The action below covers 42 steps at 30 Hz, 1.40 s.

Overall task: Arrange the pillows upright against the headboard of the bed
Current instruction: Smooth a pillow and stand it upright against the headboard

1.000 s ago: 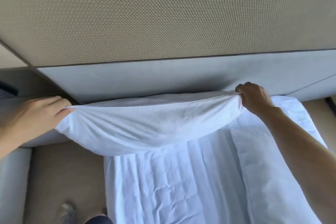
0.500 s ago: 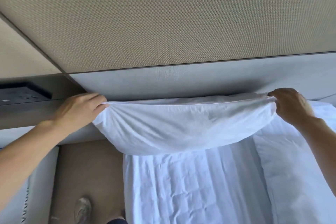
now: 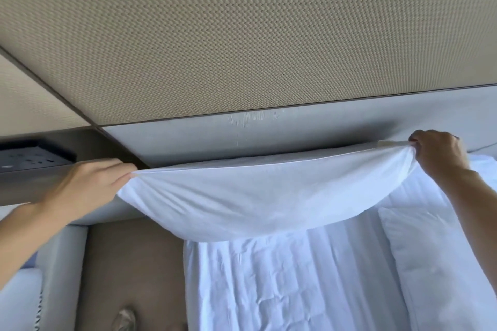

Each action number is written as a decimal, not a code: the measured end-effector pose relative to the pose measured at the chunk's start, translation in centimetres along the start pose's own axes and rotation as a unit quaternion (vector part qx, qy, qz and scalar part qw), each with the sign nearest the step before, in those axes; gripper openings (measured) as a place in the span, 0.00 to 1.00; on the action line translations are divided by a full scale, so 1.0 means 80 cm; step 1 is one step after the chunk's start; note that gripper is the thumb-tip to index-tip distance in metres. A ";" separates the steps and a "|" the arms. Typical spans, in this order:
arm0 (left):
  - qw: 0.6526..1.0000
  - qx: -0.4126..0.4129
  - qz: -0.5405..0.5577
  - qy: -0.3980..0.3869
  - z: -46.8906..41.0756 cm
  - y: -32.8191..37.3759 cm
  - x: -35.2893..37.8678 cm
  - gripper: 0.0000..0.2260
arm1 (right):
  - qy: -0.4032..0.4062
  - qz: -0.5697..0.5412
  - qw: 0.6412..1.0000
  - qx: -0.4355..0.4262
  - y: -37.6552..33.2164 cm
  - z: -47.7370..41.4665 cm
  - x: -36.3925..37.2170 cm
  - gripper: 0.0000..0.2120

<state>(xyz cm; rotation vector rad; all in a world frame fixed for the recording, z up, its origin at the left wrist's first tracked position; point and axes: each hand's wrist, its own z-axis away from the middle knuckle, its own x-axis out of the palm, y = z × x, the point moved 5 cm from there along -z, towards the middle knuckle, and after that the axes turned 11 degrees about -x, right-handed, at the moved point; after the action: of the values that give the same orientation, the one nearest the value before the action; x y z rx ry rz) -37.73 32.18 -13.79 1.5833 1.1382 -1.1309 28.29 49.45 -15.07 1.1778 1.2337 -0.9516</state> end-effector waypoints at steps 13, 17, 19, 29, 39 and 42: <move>0.991 -0.076 0.083 -0.077 0.004 0.004 -0.006 0.16 | 0.046 -0.103 0.989 0.092 -0.057 0.019 -0.007 0.17; 0.982 -0.091 0.098 -0.133 0.014 0.002 -0.004 0.06 | 0.088 -0.142 0.985 -0.034 -0.143 0.041 0.012 0.22; 0.978 -0.094 0.091 -0.160 0.015 -0.005 -0.011 0.06 | 0.105 -0.182 0.974 -0.089 -0.207 0.048 0.005 0.20; 0.983 -0.117 0.129 -0.060 0.010 -0.009 -0.021 0.08 | 0.005 -0.365 0.853 -0.373 -0.602 0.071 -0.082 0.22; 0.866 -0.395 0.282 -0.117 0.153 -0.079 0.103 0.10 | -0.086 -0.320 0.853 -0.404 -0.734 0.051 -0.075 0.09; 0.819 -0.418 0.320 -0.228 0.189 -0.078 0.213 0.15 | -0.059 -0.329 0.856 -0.396 -0.725 0.058 -0.090 0.07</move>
<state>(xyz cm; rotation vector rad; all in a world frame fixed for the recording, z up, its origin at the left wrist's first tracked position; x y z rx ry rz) -43.54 22.30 -34.41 0.8007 0.5489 -0.3936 -28.31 34.29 -16.06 0.0236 1.7302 -0.8244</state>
